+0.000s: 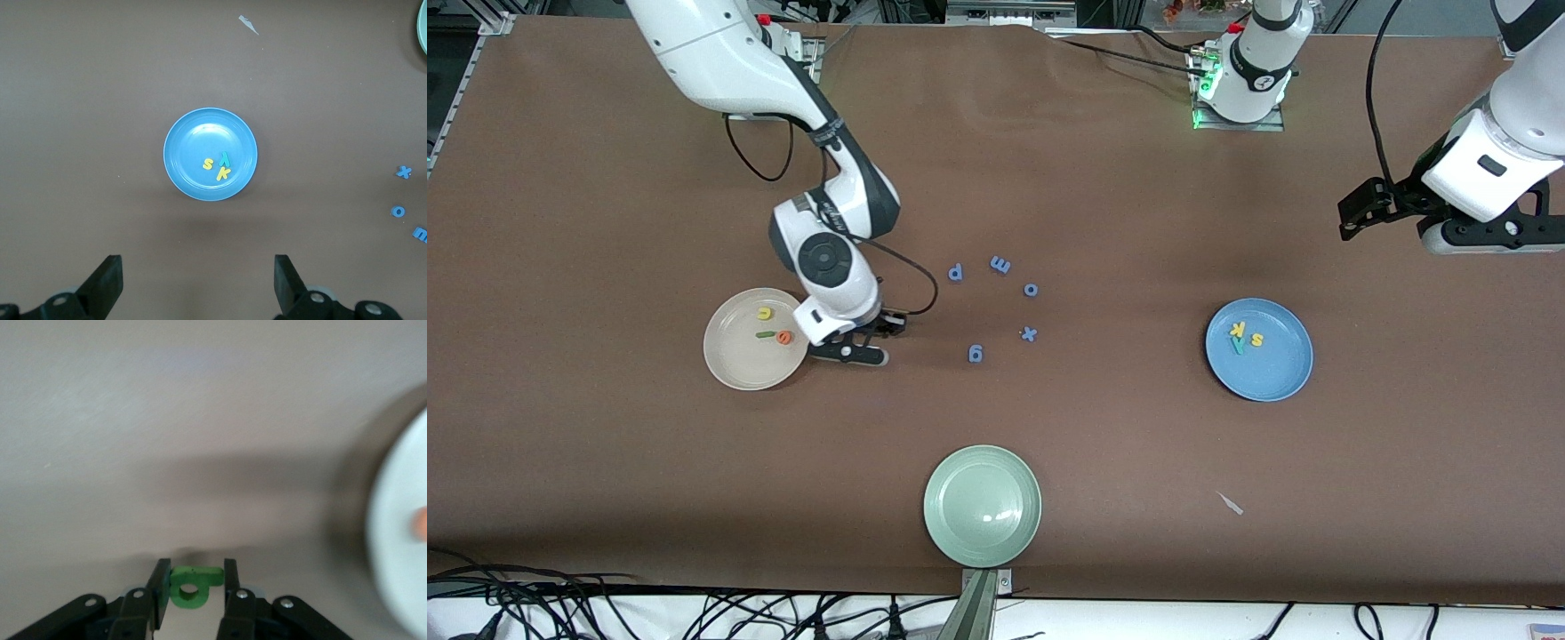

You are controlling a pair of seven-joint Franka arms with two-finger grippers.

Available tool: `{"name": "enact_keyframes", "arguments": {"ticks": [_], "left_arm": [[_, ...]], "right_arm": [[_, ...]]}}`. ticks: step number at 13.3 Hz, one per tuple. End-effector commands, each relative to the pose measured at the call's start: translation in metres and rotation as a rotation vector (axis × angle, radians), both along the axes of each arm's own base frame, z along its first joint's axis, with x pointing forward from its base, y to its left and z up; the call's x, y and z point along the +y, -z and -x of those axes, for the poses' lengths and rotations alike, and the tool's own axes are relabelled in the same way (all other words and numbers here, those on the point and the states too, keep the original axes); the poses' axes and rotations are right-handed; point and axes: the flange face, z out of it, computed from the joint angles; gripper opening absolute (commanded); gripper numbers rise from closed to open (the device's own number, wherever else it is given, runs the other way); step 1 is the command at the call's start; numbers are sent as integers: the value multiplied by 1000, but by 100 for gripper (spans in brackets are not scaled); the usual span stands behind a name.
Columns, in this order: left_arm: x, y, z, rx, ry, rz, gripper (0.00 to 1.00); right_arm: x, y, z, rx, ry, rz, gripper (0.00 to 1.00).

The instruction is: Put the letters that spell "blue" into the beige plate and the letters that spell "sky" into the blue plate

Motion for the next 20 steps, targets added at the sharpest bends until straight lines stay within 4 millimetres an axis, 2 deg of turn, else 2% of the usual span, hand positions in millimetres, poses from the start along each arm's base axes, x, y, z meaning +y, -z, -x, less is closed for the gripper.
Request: {"name": "enact_keyframes", "arguments": {"ticks": [1,4,5,6,8,10,11,12,13,17,18,20], "left_arm": [[-3,-5,2,3,-2,22,100],[-3,-5,2,3,-1,22,100],[-3,-5,2,3,-1,22,100],[-3,-5,2,3,-2,22,100],[-3,-5,3,5,-2,22,100],[-1,-5,2,5,-2,22,100],[0,-5,2,5,-2,22,100],[-1,-5,2,5,-5,22,100],[-1,-5,2,5,-7,22,100],[-1,-5,2,5,-7,22,100],[-1,-5,3,6,-8,22,100],[-1,-5,3,12,-8,21,100]], "right_arm": [[-60,-39,-13,51,-107,12,20],[-124,-53,-15,85,-220,38,22],[-146,-52,-11,94,-242,36,23],[-159,-51,-3,92,-236,28,24],[-169,-52,4,76,-243,21,30],[-181,-52,0,69,-253,17,50],[-182,-52,0,63,-251,16,65],[-182,-53,0,61,-250,15,88],[-184,-57,-3,54,-246,15,99],[-189,-86,-7,4,-220,8,100],[-190,-101,-9,-19,-219,5,100],[-195,-143,-6,-58,-216,-2,100]]}}
